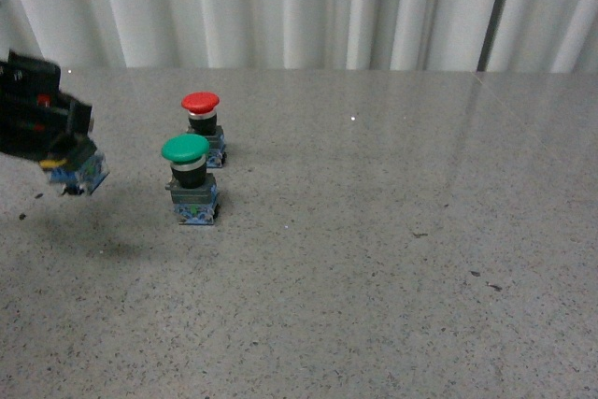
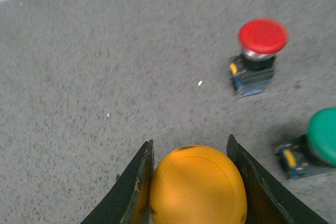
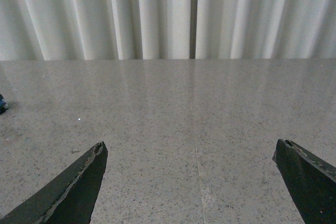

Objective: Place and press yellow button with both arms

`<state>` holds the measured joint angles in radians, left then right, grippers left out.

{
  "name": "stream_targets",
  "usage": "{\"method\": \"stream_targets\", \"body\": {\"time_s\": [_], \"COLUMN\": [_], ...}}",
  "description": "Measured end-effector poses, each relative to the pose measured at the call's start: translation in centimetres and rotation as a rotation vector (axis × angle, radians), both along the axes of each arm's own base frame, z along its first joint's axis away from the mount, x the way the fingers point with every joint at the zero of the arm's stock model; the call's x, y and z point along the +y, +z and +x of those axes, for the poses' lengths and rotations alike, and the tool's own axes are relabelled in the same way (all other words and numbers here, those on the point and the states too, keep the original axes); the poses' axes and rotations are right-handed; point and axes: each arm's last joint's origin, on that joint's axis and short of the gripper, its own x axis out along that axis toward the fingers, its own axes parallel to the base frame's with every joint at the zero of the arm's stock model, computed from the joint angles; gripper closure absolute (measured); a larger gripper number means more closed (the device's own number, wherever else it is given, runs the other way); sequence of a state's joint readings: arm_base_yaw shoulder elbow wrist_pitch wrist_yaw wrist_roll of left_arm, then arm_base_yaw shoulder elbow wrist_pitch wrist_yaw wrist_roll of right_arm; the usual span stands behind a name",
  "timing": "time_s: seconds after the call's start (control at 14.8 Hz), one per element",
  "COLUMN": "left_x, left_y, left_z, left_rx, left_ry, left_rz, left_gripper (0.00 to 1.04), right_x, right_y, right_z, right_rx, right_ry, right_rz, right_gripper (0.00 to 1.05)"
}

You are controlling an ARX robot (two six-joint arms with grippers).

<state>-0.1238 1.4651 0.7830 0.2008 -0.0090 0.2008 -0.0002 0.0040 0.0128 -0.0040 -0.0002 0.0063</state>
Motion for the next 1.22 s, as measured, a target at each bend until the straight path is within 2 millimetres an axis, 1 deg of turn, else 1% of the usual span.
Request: {"method": "stream_targets", "body": {"time_s": [0.07, 0.14, 0.2, 0.27, 0.34, 0.41, 0.47, 0.54, 0.61, 0.75, 0.88, 1.08, 1.15, 1.22], "left_x": [-1.3, -2.9, -4.6, -6.4, -8.9, -11.1, -13.4, -14.6, -15.9, -17.5, -18.7, -19.9, -20.1, -20.0], "left_y": [2.4, 5.3, 7.3, 8.6, 9.2, 8.8, 7.6, 6.6, 4.9, 2.1, 0.7, -0.8, -1.3, -1.4], "left_z": [-0.4, -0.7, -0.7, -0.4, 0.4, 1.2, 2.2, 2.8, 3.6, 4.4, 4.6, 4.6, 4.6, 4.7], "left_rx": [-0.065, -0.138, -0.180, -0.196, -0.189, -0.159, -0.113, -0.073, -0.021, 0.053, 0.088, 0.129, 0.140, 0.137], "left_ry": [-0.030, -0.080, -0.114, -0.150, -0.174, -0.195, -0.201, -0.197, -0.184, -0.147, -0.114, -0.098, -0.094, -0.086], "left_rz": [0.002, -0.010, -0.036, -0.072, -0.102, -0.125, -0.142, -0.149, -0.171, -0.193, -0.216, -0.244, -0.244, -0.244], "left_gripper": [0.71, 0.71, 0.71, 0.71, 0.71, 0.71, 0.71, 0.71, 0.71, 0.71, 0.71, 0.71, 0.71, 0.71], "right_x": [0.0, 0.0, 0.0, 0.0, 0.0, 0.0, 0.0, 0.0, 0.0, 0.0, 0.0, 0.0, 0.0, 0.0], "right_y": [0.0, 0.0, 0.0, 0.0, 0.0, 0.0, 0.0, 0.0, 0.0, 0.0, 0.0, 0.0, 0.0, 0.0], "right_z": [0.0, 0.0, 0.0, 0.0, 0.0, 0.0, 0.0, 0.0, 0.0, 0.0, 0.0, 0.0, 0.0, 0.0], "right_rx": [0.000, 0.000, 0.000, 0.000, 0.000, 0.000, 0.000, 0.000, 0.000, 0.000, 0.000, 0.000, 0.000, 0.000], "right_ry": [0.000, 0.000, 0.000, 0.000, 0.000, 0.000, 0.000, 0.000, 0.000, 0.000, 0.000, 0.000, 0.000, 0.000], "right_rz": [0.000, 0.000, 0.000, 0.000, 0.000, 0.000, 0.000, 0.000, 0.000, 0.000, 0.000, 0.000, 0.000, 0.000], "right_gripper": [0.07, 0.07, 0.07, 0.07, 0.07, 0.07, 0.07, 0.07, 0.07, 0.07, 0.07, 0.07, 0.07, 0.07]}}
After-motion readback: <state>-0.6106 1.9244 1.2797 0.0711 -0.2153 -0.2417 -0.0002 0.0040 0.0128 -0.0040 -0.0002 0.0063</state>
